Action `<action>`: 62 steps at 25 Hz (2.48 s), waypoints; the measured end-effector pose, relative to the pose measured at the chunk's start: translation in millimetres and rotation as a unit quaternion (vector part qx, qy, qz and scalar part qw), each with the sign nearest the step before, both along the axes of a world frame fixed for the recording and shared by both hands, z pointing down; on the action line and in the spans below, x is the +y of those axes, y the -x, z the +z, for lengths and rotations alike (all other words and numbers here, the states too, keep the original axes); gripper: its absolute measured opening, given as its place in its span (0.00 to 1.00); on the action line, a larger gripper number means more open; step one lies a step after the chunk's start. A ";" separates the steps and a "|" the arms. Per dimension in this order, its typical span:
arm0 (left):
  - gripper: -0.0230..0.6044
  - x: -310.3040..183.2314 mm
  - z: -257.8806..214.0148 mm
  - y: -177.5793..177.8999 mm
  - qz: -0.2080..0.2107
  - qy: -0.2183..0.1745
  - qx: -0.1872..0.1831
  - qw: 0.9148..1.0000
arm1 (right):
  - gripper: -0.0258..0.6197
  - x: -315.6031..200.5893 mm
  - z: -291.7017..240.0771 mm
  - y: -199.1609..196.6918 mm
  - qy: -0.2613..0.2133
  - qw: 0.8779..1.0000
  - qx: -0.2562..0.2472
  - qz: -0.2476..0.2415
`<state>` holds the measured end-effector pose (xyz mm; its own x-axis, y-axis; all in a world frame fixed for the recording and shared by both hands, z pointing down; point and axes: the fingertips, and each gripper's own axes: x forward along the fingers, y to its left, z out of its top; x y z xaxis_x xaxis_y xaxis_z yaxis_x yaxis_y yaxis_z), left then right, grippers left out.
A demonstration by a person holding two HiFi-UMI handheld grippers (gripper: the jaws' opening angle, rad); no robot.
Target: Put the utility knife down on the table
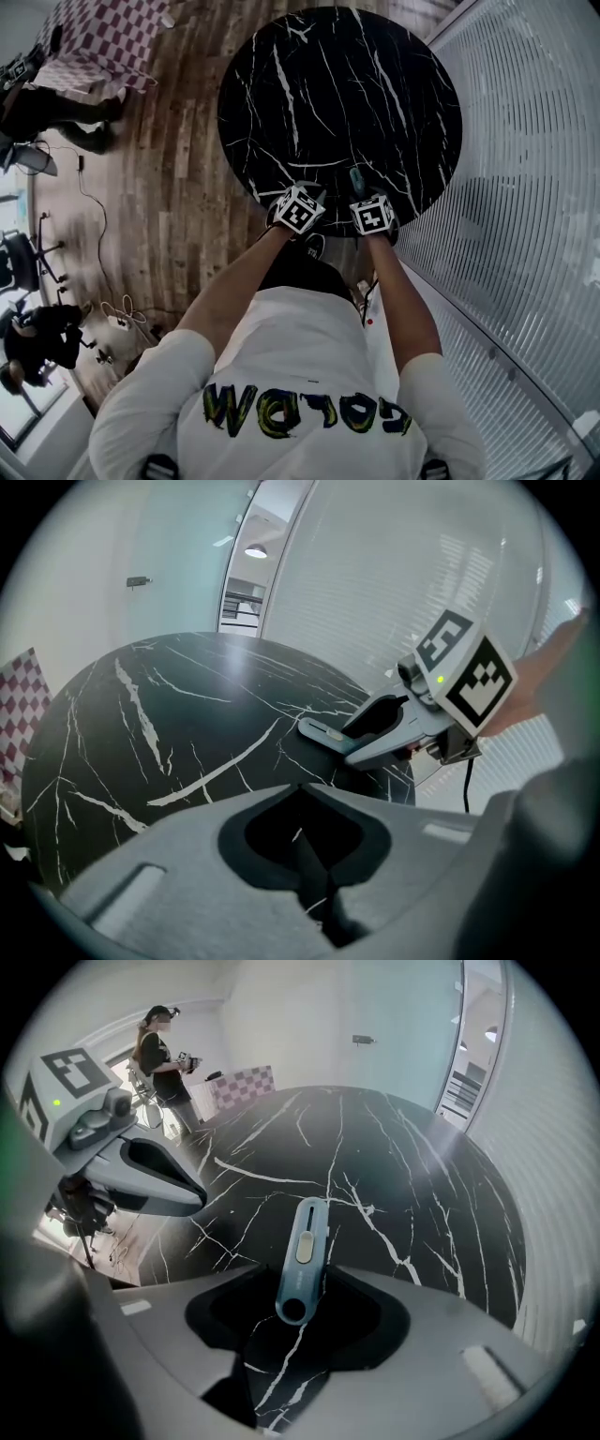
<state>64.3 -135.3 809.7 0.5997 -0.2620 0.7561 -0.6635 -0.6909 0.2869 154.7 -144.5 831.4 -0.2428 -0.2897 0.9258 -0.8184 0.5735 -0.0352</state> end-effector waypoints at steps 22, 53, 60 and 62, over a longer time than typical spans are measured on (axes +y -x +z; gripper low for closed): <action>0.04 -6.8 -133.8 3.5 -0.046 -0.094 0.115 0.988 | 0.27 -7.3 -154.2 17.0 -0.177 0.972 -0.141 0.062; 0.04 73.9 -419.7 8.4 -0.020 -0.294 0.302 0.907 | 0.04 72.0 -438.2 77.0 -0.396 0.861 -0.318 0.029; 0.04 72.7 -431.5 14.2 -0.034 -0.302 0.314 0.900 | 0.04 77.5 -447.2 82.6 -0.411 0.855 -0.315 0.034; 0.04 72.5 -431.5 16.8 -0.037 -0.305 0.310 0.900 | 0.04 78.1 -447.8 81.1 -0.416 0.855 -0.310 0.035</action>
<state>47.6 -62.8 378.2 0.8212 -0.5704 -0.0165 -0.5562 -0.8065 0.2002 73.5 -66.4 383.5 -0.5670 -0.8184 0.0937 -0.8237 0.5617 -0.0780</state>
